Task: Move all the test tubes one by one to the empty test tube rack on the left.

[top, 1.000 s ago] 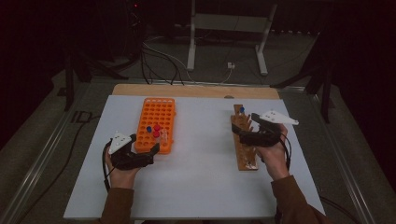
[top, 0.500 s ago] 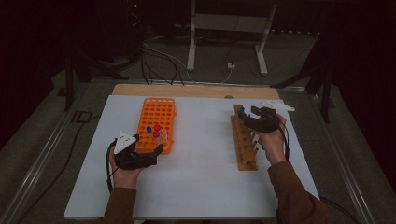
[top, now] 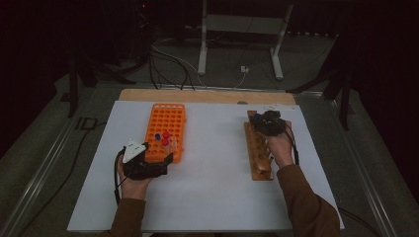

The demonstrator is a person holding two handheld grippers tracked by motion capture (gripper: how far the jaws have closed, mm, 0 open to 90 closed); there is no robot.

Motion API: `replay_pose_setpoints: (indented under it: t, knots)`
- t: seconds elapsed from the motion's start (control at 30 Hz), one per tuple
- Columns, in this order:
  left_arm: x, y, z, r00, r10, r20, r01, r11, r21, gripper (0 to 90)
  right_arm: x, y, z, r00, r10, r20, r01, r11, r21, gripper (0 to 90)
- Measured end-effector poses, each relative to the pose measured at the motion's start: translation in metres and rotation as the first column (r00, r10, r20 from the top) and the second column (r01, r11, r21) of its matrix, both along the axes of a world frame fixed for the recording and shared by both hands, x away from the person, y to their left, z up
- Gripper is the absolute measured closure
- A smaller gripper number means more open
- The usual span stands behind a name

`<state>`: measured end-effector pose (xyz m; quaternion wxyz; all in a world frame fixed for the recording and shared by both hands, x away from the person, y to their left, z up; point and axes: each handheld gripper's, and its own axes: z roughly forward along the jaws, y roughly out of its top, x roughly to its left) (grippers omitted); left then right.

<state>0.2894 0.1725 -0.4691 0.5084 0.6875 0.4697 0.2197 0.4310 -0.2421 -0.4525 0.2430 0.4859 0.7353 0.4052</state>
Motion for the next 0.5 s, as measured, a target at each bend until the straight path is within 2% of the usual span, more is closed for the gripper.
replay_pose_setpoints:
  t: [0.13, 0.5]
  knots:
    - [0.0001, 0.0011, -0.0002, 1.0, 0.003, 0.0, -0.003, 1.0, -0.002, 0.6, 0.0031, 0.0007, -0.0041, 0.9999, -0.013, -0.009, 0.013, 1.0, -0.001, 73.1]
    - [0.0, -0.0002, -0.0008, 1.0, 0.002, -0.003, -0.002, 1.0, -0.003, 0.6, 0.008, 0.0014, -0.001, 0.9999, -0.012, -0.007, 0.012, 1.0, -0.016, 73.3]
